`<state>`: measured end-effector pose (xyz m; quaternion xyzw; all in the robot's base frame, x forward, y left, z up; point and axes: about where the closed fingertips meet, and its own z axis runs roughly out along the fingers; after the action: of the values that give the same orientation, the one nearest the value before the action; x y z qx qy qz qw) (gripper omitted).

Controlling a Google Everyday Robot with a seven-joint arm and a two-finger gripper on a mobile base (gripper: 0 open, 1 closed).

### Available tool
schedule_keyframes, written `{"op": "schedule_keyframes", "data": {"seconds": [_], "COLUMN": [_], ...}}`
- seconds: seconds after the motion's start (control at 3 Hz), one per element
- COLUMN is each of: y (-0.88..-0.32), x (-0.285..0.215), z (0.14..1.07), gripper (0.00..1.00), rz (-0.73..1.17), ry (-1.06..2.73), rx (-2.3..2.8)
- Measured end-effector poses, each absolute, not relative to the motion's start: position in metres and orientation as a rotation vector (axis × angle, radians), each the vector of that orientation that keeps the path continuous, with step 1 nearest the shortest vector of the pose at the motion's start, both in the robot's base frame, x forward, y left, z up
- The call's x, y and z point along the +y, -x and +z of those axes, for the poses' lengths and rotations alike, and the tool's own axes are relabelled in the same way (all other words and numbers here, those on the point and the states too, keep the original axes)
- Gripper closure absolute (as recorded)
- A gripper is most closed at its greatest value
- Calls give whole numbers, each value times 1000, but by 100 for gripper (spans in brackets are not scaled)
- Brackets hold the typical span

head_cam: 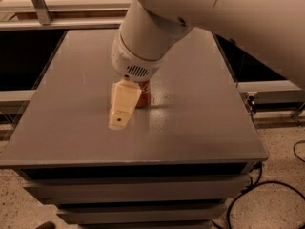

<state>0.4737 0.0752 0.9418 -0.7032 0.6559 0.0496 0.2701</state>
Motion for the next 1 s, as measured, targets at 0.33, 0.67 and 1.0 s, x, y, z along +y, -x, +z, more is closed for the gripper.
{"op": "schedule_keyframes", "data": {"seconds": [0.33,0.67,1.0], "y": [-468,-472,-487], "x": [67,54,45], "z": [940,940,948], "gripper": [0,0,0], "rz": [135,127,106], "ry": [1873,1841,1817], "rx": [1786,1808,1813]}}
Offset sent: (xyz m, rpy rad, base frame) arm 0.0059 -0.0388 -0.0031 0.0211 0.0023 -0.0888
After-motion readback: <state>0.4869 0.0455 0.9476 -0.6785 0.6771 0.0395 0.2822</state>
